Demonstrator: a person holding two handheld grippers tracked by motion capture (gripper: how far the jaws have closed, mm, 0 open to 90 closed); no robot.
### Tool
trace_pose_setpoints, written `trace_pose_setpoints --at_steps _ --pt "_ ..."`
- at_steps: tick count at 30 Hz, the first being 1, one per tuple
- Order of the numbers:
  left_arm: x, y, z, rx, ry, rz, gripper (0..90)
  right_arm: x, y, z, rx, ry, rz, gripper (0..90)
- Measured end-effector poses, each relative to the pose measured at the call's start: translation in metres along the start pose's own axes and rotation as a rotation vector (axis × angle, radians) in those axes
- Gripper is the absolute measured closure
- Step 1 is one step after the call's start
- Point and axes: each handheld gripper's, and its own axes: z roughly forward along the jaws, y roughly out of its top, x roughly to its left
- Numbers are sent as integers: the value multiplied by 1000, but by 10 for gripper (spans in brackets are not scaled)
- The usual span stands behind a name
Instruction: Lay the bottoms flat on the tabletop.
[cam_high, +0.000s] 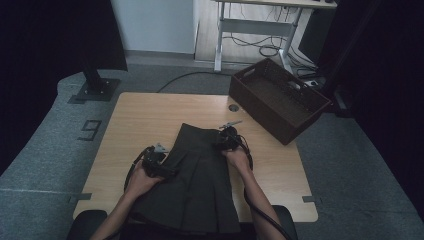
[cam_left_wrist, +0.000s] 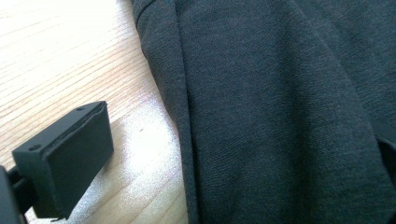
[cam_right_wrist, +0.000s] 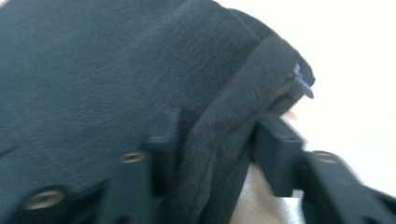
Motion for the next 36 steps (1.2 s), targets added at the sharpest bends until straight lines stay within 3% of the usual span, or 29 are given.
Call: trace_pose_setpoints --at_steps 2,4,8,13,14,17,19,21,26,36 --pt "0 0 0 1 0 0 0 0 0 -1 8 32 35 735" --pt "0 0 0 0 -1 0 0 1 0 -1 13 36 48 761" --pt "1 0 -3 -4 -20 -4 8 6 2 -1 18 10 10 780" --pt "-2 9 -21 -109 -102 -37 30 9 5 -6 20 -3 -35 785" --pt "-6 11 -21 -97 -98 -20 20 9 6 -7 18 -3 -38 784" --pt "-13 8 -11 -12 -25 37 0 10 8 -10 5 3 -40 788" --pt "-12 3 -4 10 -14 23 0 10 9 -14 -6 8 -42 790" --pt "-9 0 -1 12 -15 -1 0 11 11 -19 -20 16 -51 792" --pt "-8 -1 0 5 14 0 0 15 17 -36 -65 41 -71 797" --pt "-3 1 4 -18 30 -13 0 33 22 -90 -190 129 -114 808"
